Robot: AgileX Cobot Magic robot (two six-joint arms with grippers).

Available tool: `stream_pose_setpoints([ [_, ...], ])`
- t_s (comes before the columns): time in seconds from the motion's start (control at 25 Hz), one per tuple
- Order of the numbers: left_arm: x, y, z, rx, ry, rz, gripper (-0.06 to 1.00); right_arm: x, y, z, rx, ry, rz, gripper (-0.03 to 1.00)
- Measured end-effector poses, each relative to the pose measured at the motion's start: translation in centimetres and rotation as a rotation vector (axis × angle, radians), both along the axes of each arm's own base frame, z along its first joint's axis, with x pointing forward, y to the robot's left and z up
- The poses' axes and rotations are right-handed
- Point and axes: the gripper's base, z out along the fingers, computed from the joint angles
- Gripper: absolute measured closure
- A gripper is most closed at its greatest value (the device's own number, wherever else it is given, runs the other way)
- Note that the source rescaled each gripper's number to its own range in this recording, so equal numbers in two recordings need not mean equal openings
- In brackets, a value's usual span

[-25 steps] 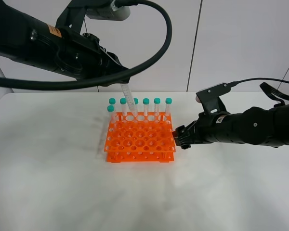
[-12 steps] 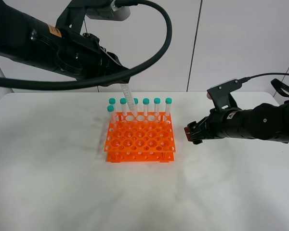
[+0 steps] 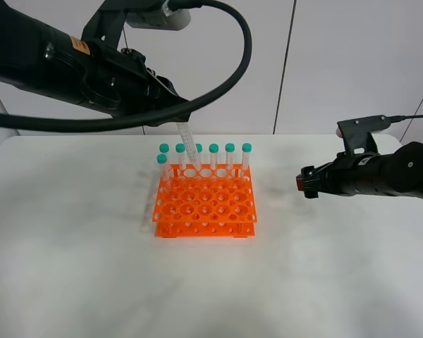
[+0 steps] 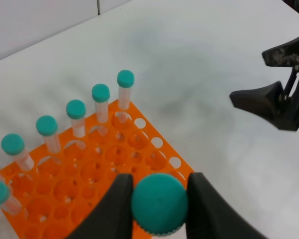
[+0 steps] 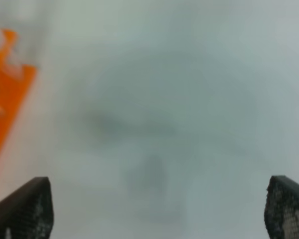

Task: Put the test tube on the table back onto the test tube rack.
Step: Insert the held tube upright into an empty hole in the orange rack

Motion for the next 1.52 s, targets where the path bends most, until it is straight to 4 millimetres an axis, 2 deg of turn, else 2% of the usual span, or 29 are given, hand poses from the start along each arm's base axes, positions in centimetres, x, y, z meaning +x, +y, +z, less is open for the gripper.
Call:
stream_pose_setpoints([
  [0.16,0.0,0.0,0.0,0.0,0.0,0.0,0.94,1.0,-2.1,1.0,-0.007,0.064,-0.01,0.06],
  [0.36,0.0,0.0,0.0,-0.001,0.0,0.0,0.94,2.2,-3.0,2.7,-0.022,0.056,-0.003,0.06],
  [0.52,0.0,0.0,0.0,-0.001,0.0,0.0,0.94,2.4,-3.6,2.9,-0.037,0.033,-0.025,0.06],
  [0.72,0.0,0.0,0.0,-0.001,0.001,0.0,0.94,2.6,-5.5,3.1,-0.05,0.007,-0.092,0.06],
  [0.84,0.0,0.0,0.0,-0.003,0.002,0.0,0.94,2.4,-5.6,3.8,-0.054,-0.018,-0.097,0.06],
  [1.12,0.0,0.0,0.0,-0.003,0.002,0.0,0.94,1.2,-5.5,7.3,-0.052,-0.112,-0.104,0.06],
  [1.52,0.0,0.0,0.0,-0.003,0.002,0.0,0.94,-3.4,-5.3,12.7,-0.056,-0.146,-0.109,0.06],
])
